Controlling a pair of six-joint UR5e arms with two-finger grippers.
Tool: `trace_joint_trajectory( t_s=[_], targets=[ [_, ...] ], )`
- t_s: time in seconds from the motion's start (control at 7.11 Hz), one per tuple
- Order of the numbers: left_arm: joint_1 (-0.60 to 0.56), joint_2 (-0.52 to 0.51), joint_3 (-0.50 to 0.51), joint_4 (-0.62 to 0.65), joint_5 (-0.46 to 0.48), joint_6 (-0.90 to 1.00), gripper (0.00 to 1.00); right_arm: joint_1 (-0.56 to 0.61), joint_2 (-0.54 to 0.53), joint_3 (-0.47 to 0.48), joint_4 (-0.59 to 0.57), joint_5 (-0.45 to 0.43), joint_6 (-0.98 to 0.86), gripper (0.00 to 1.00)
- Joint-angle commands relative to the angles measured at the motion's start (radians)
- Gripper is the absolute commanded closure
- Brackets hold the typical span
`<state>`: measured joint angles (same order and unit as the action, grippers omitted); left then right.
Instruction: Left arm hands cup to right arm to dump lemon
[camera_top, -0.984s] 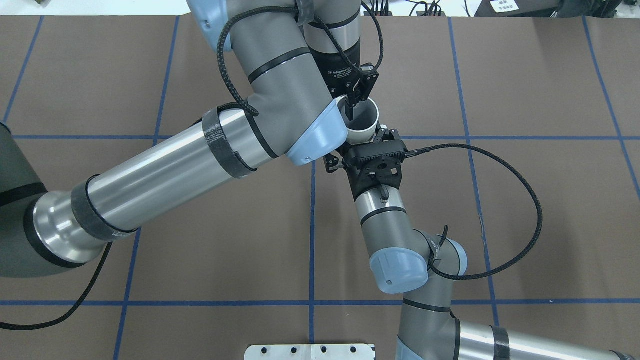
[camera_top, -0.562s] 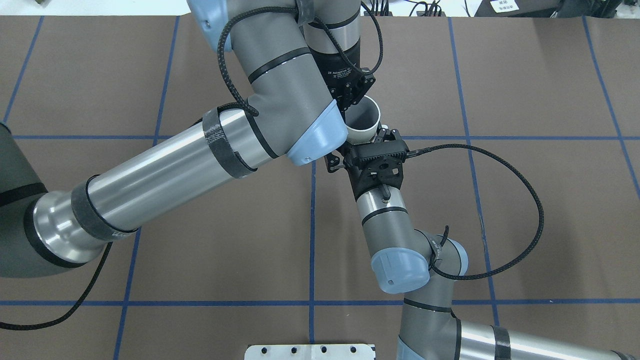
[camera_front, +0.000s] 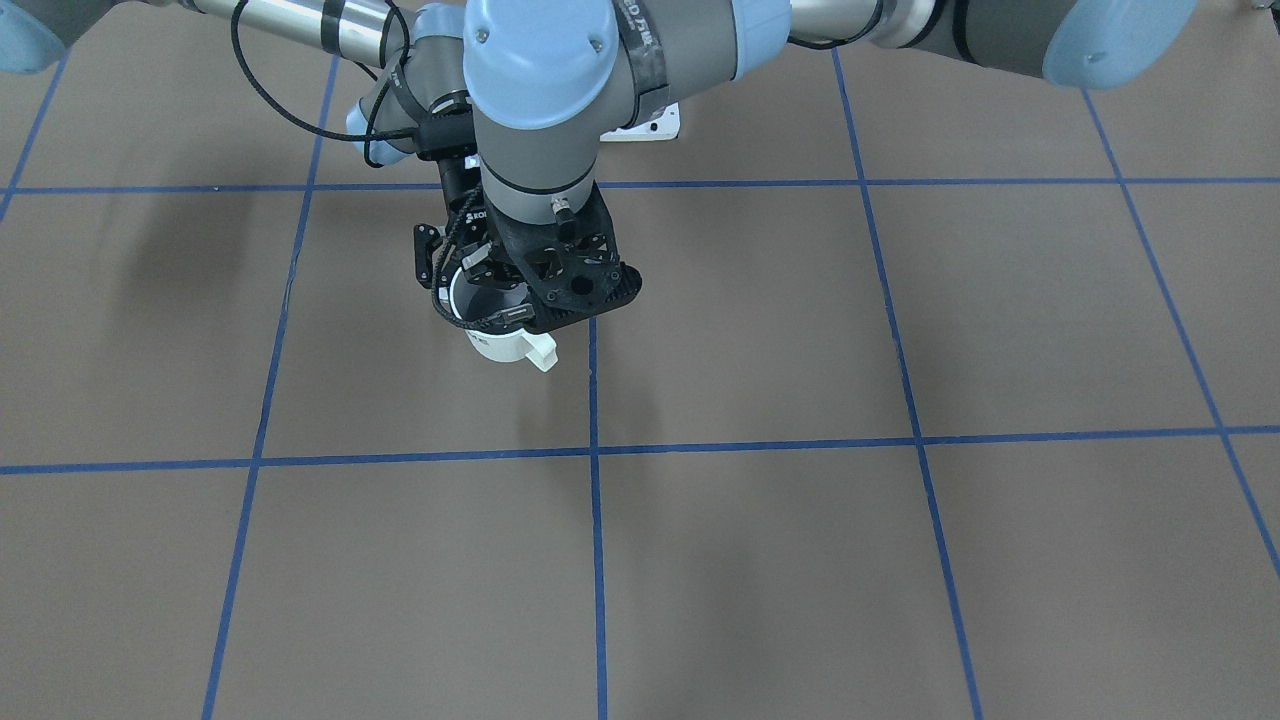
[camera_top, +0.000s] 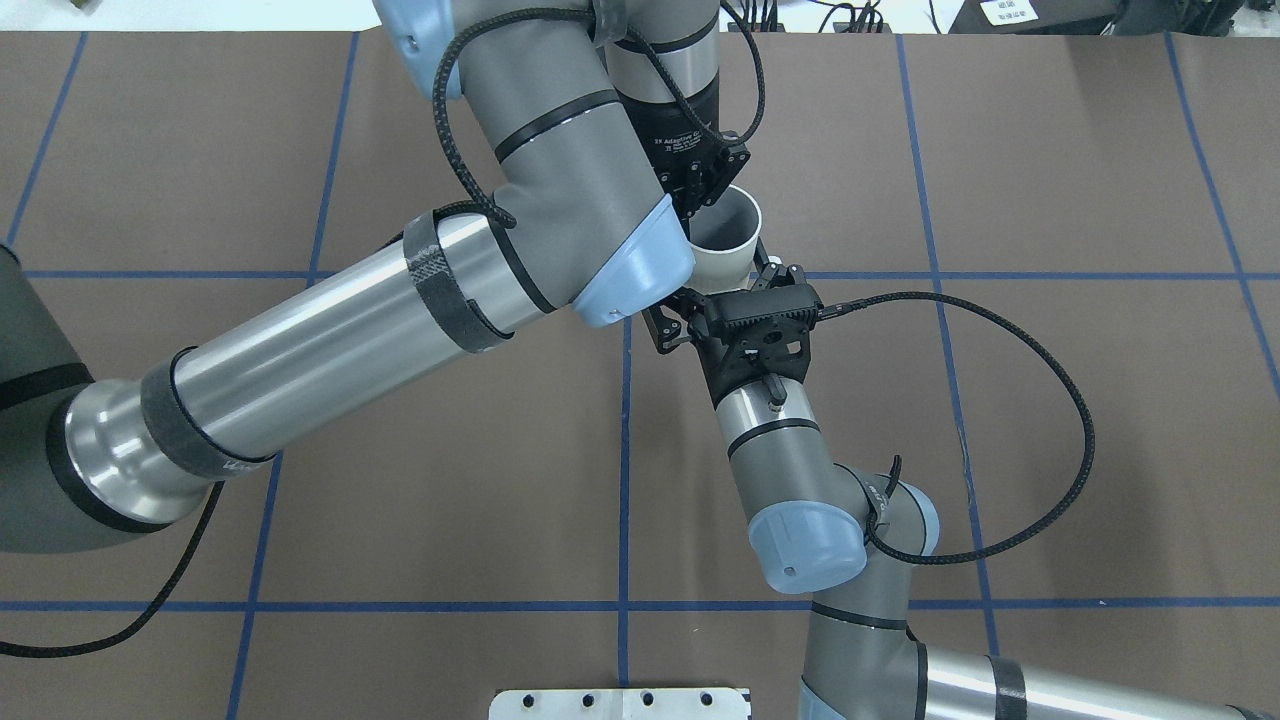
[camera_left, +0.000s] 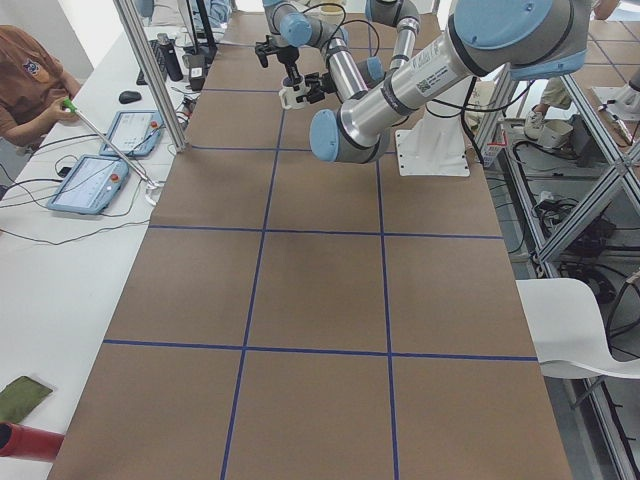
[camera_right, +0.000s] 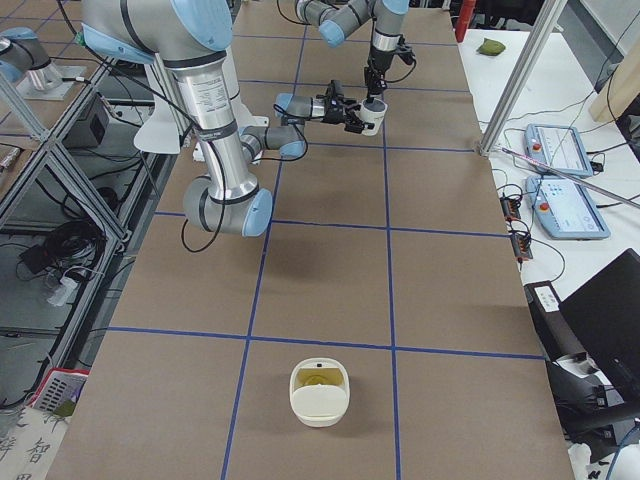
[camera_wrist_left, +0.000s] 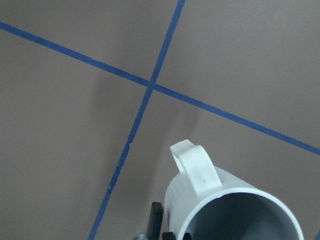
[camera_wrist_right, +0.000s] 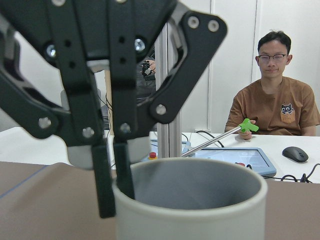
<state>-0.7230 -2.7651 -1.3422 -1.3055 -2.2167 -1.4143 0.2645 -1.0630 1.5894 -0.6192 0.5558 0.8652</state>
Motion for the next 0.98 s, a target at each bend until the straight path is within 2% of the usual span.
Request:
trace_joint_trajectory(
  t_s=[0.0, 0.28, 0.84],
  targets=[
    [-0.009, -0.001, 0.0, 0.002, 0.0, 0.0, 1.0, -0.01, -0.006, 0.012, 0.004, 0.0, -0.002, 0.0],
    [-0.048, -0.002, -0.002, 0.0, -0.001, 0.001, 1.0, -0.027, -0.04, 0.073, 0.004, -0.002, -0.018, 0.0],
    [-0.139, 0.013, -0.006, 0.002, -0.005, 0.113, 1.0, -0.053, -0.037, 0.076, 0.007, -0.001, -0.026, 0.01]
  ],
)
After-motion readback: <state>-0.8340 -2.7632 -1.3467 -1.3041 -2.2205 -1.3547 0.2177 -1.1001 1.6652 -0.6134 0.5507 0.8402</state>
